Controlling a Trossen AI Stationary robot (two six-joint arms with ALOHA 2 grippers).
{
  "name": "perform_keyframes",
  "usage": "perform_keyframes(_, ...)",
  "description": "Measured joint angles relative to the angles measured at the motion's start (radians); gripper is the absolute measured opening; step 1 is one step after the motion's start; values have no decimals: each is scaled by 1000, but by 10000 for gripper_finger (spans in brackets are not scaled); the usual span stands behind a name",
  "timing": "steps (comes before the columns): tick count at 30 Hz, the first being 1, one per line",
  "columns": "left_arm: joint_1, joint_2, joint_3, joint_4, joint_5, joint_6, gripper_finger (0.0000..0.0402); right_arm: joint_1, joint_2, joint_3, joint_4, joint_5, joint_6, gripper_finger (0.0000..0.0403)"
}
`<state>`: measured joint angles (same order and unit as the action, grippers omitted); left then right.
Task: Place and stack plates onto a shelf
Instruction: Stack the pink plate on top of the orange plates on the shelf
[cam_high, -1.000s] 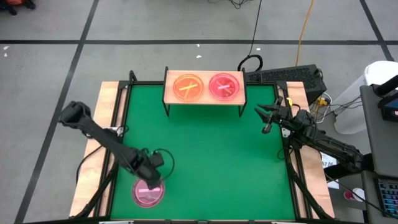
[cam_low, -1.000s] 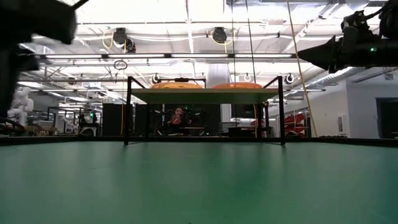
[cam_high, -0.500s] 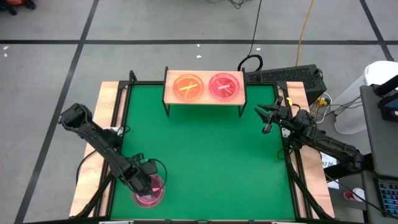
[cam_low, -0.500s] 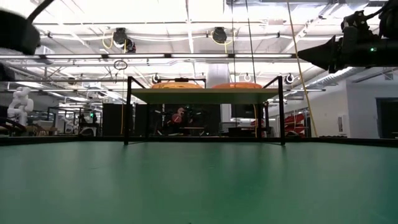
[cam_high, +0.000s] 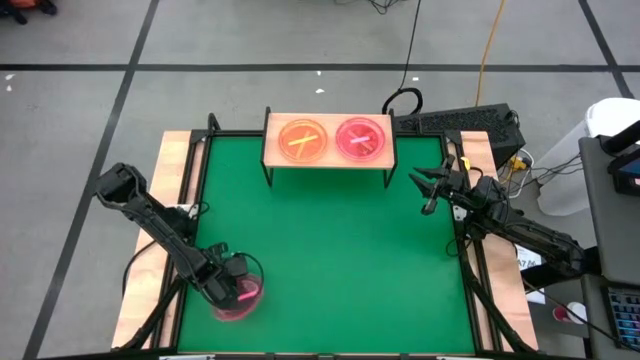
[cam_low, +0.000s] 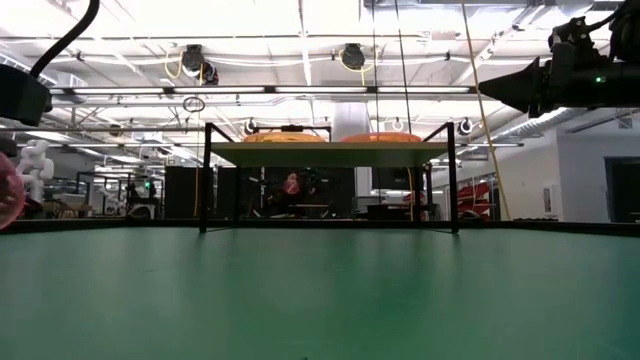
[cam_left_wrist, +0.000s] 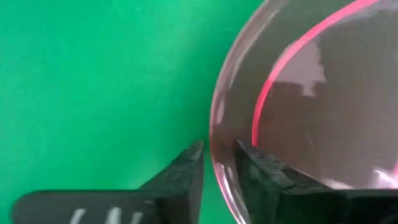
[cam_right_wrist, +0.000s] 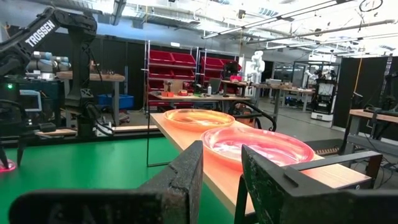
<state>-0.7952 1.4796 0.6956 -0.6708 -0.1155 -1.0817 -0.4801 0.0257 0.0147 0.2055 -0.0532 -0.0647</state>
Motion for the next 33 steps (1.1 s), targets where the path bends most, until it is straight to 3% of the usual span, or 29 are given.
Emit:
perform_keyframes(8,13,-1,0,11,6,6,9,0,0,0,0,0,0,93)
perform_keyframes(27,136,-171,8,-206,-128,121,1,0,0,-1,0,0,0,93)
perform_keyframes(33,187,-234,9,-203,-200,173,1,0,0,-1,0,0,0,93)
